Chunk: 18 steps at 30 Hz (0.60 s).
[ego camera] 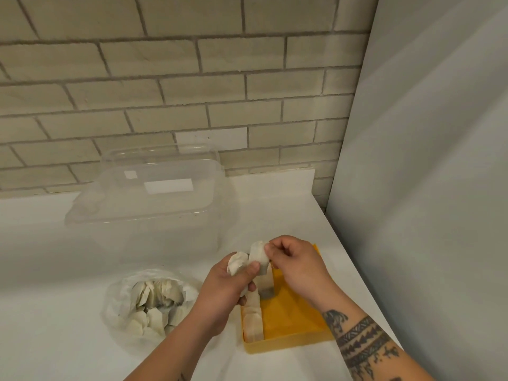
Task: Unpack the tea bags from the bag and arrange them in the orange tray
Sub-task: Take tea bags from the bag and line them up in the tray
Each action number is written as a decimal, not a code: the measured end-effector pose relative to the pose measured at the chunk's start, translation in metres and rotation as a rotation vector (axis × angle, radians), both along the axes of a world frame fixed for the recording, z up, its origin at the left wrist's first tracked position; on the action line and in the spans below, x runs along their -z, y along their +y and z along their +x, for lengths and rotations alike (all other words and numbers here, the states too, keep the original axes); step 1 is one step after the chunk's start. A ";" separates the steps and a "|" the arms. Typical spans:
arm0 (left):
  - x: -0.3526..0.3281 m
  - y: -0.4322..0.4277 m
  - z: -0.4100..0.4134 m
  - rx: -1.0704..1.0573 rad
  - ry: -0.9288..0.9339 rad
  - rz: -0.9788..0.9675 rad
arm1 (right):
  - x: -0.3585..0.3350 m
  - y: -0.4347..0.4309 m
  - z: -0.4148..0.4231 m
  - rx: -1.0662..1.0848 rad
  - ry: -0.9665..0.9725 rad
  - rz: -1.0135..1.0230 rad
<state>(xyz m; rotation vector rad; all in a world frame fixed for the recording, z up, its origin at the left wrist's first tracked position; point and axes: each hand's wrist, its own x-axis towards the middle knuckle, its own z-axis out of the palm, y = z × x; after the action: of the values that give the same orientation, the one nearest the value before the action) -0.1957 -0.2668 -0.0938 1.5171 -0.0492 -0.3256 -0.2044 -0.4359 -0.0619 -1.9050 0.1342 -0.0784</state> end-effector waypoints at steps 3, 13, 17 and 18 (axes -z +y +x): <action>0.001 -0.001 -0.001 -0.038 -0.023 0.022 | 0.001 -0.002 -0.002 -0.028 -0.031 0.006; 0.010 0.002 0.002 -0.208 -0.021 0.181 | 0.025 -0.018 -0.001 0.022 0.048 -0.146; 0.025 0.008 0.008 -0.258 0.009 0.375 | 0.045 -0.026 -0.002 0.027 0.176 -0.260; 0.029 0.009 0.009 -0.240 0.033 0.415 | 0.052 -0.026 -0.003 0.007 0.211 -0.305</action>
<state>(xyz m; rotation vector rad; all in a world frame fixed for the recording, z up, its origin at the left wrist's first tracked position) -0.1871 -0.2582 -0.1223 1.9052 0.2384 -0.1726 -0.2076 -0.4619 -0.1135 -2.2153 0.2849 0.1035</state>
